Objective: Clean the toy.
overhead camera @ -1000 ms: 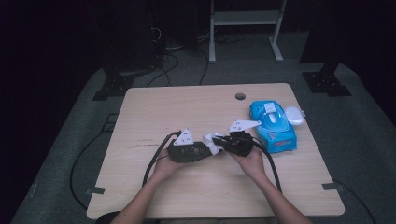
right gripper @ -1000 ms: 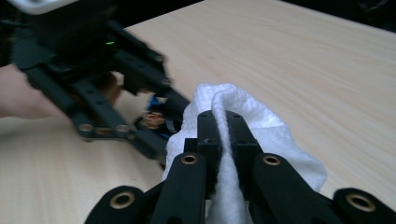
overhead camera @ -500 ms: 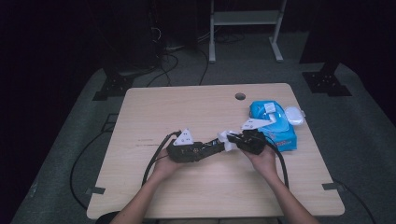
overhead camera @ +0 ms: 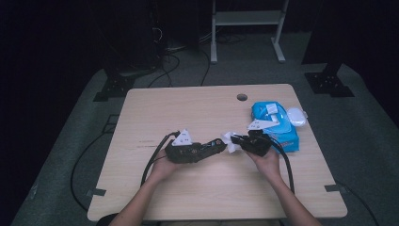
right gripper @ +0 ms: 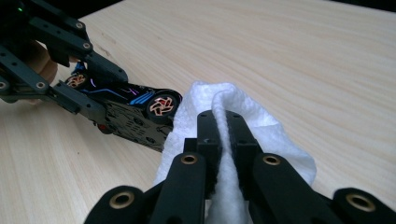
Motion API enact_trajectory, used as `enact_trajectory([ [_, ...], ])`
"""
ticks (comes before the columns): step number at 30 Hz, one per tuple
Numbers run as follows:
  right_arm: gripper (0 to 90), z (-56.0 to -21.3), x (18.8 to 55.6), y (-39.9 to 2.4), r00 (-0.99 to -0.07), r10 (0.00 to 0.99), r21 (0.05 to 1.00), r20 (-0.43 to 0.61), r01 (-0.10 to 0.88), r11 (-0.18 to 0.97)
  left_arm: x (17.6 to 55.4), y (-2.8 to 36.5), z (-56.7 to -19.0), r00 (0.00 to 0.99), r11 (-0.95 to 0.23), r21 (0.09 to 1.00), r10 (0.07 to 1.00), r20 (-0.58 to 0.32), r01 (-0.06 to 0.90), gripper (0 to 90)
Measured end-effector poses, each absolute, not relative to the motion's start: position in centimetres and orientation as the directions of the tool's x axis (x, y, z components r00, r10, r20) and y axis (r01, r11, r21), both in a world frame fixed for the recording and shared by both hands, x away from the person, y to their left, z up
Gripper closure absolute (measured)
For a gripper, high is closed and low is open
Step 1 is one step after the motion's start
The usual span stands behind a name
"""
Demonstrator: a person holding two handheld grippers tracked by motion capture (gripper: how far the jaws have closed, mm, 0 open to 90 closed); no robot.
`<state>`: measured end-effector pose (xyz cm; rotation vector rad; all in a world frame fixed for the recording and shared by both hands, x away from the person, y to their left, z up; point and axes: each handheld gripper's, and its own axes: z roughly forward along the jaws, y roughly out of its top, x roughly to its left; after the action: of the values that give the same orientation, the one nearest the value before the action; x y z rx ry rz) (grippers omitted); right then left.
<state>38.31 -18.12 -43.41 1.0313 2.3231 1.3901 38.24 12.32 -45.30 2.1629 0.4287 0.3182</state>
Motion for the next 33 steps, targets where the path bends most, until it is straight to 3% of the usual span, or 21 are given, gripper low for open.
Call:
enact_trajectory([
  [7,85.1,-44.3,38.5,-16.9,-0.743,0.650,0.837,0.158,0.450,0.312,38.3,12.4,-45.2,0.906,-0.555,0.810,0.416,0.073,0.190,59.9],
  [14,85.1,-45.2,38.7,-18.5,-0.715,0.675,0.816,0.180,0.492,0.304,38.5,12.2,-44.9,0.906,-0.558,0.804,0.419,0.059,0.206,58.7],
  [21,85.1,-43.4,38.1,-19.2,-0.725,0.671,0.840,0.152,0.453,0.300,39.4,9.8,-43.9,0.907,-0.583,0.789,0.414,0.080,0.196,48.7],
  [27,85.1,-43.7,38.1,-19.5,-0.721,0.670,0.846,0.177,0.460,0.271,40.4,7.1,-43.5,0.915,-0.653,0.728,0.394,0.088,0.211,47.5],
  [33,85.1,-43.8,38.3,-19.6,-0.721,0.669,0.849,0.184,0.459,0.261,41.1,5.6,-43.9,0.910,-0.730,0.626,0.408,0.076,0.274,52.2],
])
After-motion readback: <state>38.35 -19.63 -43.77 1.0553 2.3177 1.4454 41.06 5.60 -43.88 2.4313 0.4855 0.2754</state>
